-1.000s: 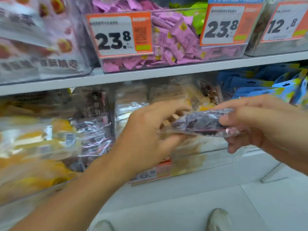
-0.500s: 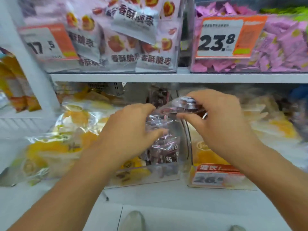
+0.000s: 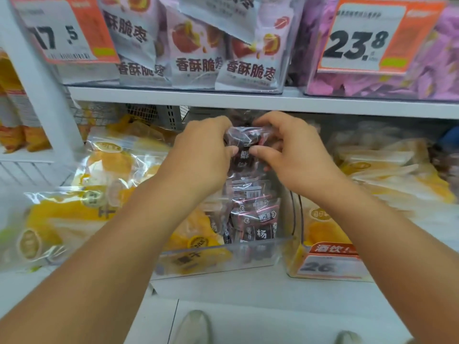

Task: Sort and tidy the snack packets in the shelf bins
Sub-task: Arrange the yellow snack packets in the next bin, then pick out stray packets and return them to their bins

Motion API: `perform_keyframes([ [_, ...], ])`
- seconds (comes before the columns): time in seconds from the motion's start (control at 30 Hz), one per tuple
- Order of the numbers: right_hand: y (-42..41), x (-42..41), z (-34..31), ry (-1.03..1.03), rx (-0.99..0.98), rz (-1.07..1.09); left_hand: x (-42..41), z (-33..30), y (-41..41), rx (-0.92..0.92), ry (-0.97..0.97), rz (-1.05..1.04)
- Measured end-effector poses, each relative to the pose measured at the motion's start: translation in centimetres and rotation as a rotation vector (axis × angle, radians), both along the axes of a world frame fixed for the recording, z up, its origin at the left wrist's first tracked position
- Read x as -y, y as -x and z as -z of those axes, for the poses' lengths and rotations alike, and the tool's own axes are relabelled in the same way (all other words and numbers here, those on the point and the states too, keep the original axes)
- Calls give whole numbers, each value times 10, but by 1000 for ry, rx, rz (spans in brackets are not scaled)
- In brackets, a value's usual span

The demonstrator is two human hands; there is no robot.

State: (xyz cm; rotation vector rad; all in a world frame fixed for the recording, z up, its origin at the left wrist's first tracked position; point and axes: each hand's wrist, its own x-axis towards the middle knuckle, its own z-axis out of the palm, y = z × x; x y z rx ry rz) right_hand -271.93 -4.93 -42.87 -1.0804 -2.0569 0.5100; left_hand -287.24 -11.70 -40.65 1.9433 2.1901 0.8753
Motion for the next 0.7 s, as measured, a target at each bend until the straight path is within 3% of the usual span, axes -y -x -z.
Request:
perform_keyframes([
  [0.13,7,-1,2,1,-63,64,-19,7,4,51,81,-51],
  [0.27,8,8,0,1,69,84,-37,15,10,489,175,-156],
  [0.33,6,12,1,30,184,61,-41,19,9,553,188,-167],
  [0.43,1,15,0,14,422,30,-33,14,-4,427,193,-124],
  [0.57,-11,20,-5,-59,524,52,-15,2,-19,-11,124,-186],
  [0.7,-33,36,-15,-155,582,33,7,5,-41,-126,-11,-70],
])
